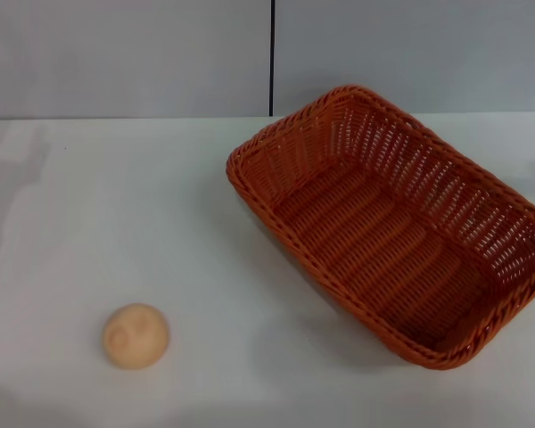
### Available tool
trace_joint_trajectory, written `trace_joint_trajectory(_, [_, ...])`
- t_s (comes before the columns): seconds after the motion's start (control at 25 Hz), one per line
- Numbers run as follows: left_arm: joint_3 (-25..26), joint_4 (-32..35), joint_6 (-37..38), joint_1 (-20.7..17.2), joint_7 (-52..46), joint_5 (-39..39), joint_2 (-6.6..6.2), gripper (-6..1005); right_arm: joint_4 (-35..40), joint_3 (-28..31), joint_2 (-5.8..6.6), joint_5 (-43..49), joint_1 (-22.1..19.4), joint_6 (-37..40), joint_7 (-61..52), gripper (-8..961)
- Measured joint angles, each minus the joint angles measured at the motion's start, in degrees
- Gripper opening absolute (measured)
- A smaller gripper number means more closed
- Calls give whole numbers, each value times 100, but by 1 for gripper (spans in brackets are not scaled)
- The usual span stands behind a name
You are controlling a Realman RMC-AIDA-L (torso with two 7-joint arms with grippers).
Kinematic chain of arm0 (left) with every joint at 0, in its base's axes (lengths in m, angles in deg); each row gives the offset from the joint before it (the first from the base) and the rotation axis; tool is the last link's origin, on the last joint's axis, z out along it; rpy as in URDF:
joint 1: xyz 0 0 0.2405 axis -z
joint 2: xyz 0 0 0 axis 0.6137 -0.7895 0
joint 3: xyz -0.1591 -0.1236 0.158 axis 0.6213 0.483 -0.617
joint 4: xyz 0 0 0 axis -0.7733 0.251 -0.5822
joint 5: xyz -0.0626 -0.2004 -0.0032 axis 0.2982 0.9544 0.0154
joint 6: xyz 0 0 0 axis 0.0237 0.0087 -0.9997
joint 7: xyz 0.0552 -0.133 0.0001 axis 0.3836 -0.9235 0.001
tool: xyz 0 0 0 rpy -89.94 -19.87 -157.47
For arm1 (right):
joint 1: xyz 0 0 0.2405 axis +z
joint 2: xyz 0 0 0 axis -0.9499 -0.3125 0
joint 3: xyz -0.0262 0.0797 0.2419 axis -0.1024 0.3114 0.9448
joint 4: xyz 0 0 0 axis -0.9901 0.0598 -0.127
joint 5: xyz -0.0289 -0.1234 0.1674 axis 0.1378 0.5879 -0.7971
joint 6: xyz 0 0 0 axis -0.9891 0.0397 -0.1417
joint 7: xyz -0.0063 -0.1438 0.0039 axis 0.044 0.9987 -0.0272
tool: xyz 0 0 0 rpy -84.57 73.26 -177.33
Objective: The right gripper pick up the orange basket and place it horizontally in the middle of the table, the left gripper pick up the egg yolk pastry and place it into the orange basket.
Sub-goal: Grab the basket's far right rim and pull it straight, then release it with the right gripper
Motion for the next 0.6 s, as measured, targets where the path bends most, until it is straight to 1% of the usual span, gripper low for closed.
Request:
trace_joint_trajectory(0.24, [-3, 64, -9, -21, -15, -3, 0, 627, -306, -569, -120, 134, 120, -483, 43, 682])
trace_joint_trajectory(0.4, [-3, 69, -11, -19, -18, -3, 0, 627, -492, -765, -248, 159, 172, -799, 96, 681])
trace_joint_trajectory(0.52, [-3, 87, -13, -9, -23, -3, 0, 627, -707, -882, -303, 161, 200, -1014, 155, 680])
trace_joint_trajectory(0.6, [-3, 90, -13, -9, -25, -3, 0, 627, -852, -914, -364, 163, 223, -1150, 204, 679])
